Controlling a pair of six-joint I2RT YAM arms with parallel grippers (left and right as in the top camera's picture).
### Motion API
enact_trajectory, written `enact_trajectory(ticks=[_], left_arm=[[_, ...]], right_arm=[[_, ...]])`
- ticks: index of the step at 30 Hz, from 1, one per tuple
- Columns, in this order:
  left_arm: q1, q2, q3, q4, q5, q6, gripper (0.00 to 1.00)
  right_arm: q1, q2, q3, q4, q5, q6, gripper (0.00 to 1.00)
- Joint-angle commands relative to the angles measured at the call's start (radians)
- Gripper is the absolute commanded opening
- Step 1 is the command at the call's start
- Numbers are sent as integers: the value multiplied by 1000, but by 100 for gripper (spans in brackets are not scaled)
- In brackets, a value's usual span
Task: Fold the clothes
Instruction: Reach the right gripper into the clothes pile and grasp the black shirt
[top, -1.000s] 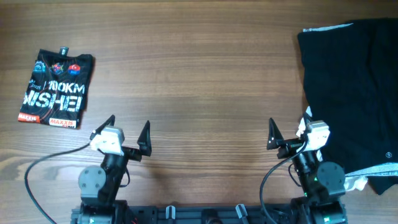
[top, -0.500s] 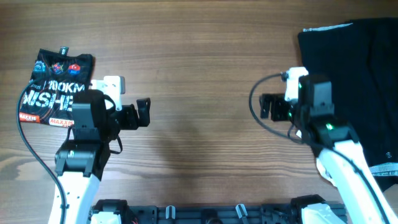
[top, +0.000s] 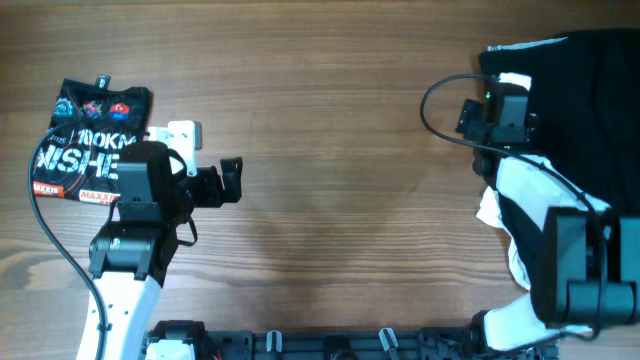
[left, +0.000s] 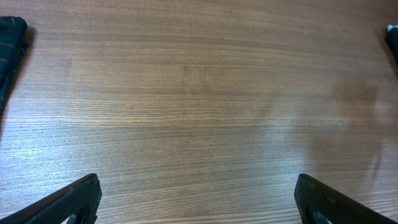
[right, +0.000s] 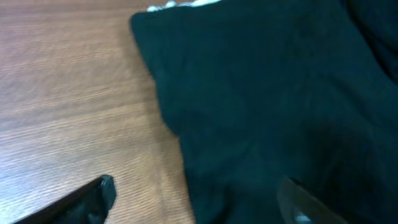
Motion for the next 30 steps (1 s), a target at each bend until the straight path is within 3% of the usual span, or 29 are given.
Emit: enact_trajectory(ticks=[1, 7, 11, 12, 13, 16, 17, 23, 28, 30], left_arm=[[-4, 18, 18, 3, 10, -11, 100], [-4, 39, 18, 21, 9, -43, 100], [-4, 39, 18, 33, 9, -43, 100], [-4, 39, 18, 34, 9, -43, 100], [-4, 39, 18, 33, 9, -43, 100], [-4, 39, 18, 34, 9, -43, 100], [-4, 39, 18, 34, 9, -43, 100], [-4, 39, 18, 43, 9, -43, 100], [-4, 39, 18, 44, 9, -43, 100], [-4, 39, 18, 45, 9, -43, 100]], right_arm=[[-23, 80, 13, 79, 29, 8, 85], [-29, 191, 13, 180, 26, 8, 77], [-37, 206, 13, 170, 31, 11, 63], [-41, 206, 13, 166, 35, 11, 54], [-47, 206, 13, 155, 53, 12, 38], [-47, 205, 13, 136, 103, 10, 11], [-47, 203, 13, 132, 103, 8, 8], [-47, 19, 18, 110, 25, -24, 4], [23, -298, 18, -5, -433, -67, 4], [111, -377, 18, -34, -529, -2, 6]])
